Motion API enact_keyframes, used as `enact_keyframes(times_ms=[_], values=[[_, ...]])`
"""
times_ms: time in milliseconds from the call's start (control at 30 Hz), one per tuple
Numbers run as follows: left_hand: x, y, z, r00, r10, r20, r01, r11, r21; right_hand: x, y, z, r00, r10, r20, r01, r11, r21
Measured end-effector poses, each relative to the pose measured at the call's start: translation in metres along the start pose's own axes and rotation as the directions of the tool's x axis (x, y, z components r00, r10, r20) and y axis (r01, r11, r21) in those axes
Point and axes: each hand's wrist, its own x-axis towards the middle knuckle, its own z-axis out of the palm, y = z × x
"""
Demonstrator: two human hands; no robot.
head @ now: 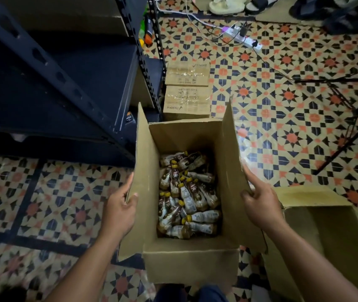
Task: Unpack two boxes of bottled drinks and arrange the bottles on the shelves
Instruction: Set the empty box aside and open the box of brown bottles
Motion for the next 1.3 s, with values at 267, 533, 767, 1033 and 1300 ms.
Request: enact_keyframes(times_ms=[267,533,767,1033,1300], values=[[-0.102,-0.004,-0.031,0.994,-0.11,0.028,0.108,0.992,0.067,-0.097,-0.007,-0.019,0.997,0.082,0.013,-0.081,0.994,-0.07],[-0.18,-0.03,-0.1,0.98,-0.11,0.163,0.102,0.993,0.055,-0.217,-0.018,-0.003,0.99,0.13,0.045,-0.129,0.991,-0.027],[-0.221,-0.058,-0.175,0.981,-0.127,0.146,0.123,0.992,0.035,-0.302,-0.046,0.031,0.985,0.16,0.069,-0.162,0.987,0.022],[-0.244,-0.103,-0.244,0.987,-0.159,0.0,0.159,0.986,0.049,-0.314,-0.073,0.082,0.981,-0.004,0.195,0.002,1.0,0.007],[-0.267,-0.135,-0.295,0.934,-0.279,-0.225,0.262,0.96,-0.102,-0.272,-0.124,0.13,0.895,-0.089,0.437,0.136,0.988,-0.078]])
